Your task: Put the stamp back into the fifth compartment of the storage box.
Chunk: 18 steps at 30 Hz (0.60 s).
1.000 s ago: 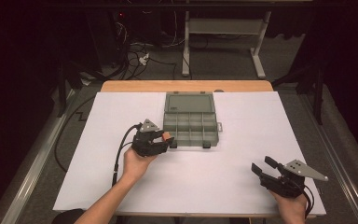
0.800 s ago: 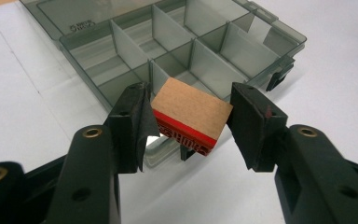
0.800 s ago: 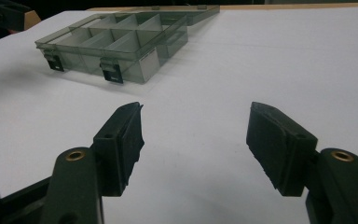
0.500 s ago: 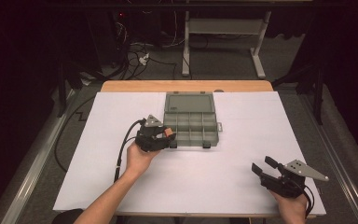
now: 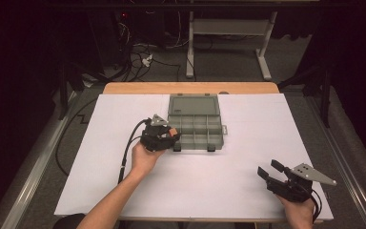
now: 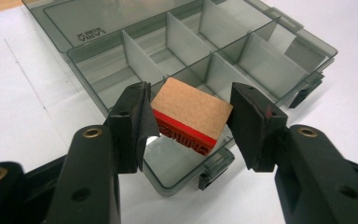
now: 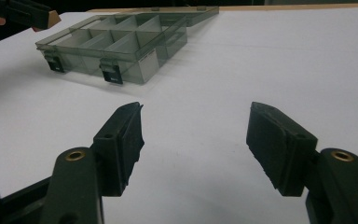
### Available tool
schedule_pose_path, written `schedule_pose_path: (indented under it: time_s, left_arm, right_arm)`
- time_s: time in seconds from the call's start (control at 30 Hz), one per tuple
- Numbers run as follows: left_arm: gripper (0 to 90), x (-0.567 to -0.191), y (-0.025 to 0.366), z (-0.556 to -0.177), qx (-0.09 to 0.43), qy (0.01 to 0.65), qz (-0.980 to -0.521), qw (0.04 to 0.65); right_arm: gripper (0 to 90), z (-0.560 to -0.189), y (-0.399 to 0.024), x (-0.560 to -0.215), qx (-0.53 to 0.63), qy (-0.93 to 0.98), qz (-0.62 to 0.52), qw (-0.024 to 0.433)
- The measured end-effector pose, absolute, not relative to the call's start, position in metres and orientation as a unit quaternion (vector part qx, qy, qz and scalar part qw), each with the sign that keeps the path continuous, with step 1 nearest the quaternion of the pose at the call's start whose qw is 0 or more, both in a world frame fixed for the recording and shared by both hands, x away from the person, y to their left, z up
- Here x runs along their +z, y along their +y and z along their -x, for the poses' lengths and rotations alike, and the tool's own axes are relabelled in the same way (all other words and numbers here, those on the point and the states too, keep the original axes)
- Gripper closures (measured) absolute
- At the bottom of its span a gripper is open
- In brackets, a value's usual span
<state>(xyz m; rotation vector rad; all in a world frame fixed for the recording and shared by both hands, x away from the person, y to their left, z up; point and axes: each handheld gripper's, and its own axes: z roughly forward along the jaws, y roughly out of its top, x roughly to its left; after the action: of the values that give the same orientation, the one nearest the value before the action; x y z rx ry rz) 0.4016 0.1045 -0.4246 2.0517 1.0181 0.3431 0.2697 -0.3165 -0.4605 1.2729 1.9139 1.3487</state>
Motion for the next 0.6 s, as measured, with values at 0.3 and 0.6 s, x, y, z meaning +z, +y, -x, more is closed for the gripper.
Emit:
schedule_pose_path:
  time_s: [0.3, 0.6]
  left_arm:
    - [49.2, -0.4302, 0.1043, -0.4067, 0.134, 0.409, -0.812, 0.395]
    - [49.1, -0.4341, 0.1033, -0.4099, 0.134, 0.413, -0.812, 0.391]
  right_arm:
    - [36.0, -0.2699, -0.3162, -0.4606, 0.492, 0.699, -0.463, 0.236]
    - [36.0, -0.2700, -0.3167, -0.4607, 0.492, 0.698, -0.463, 0.236]
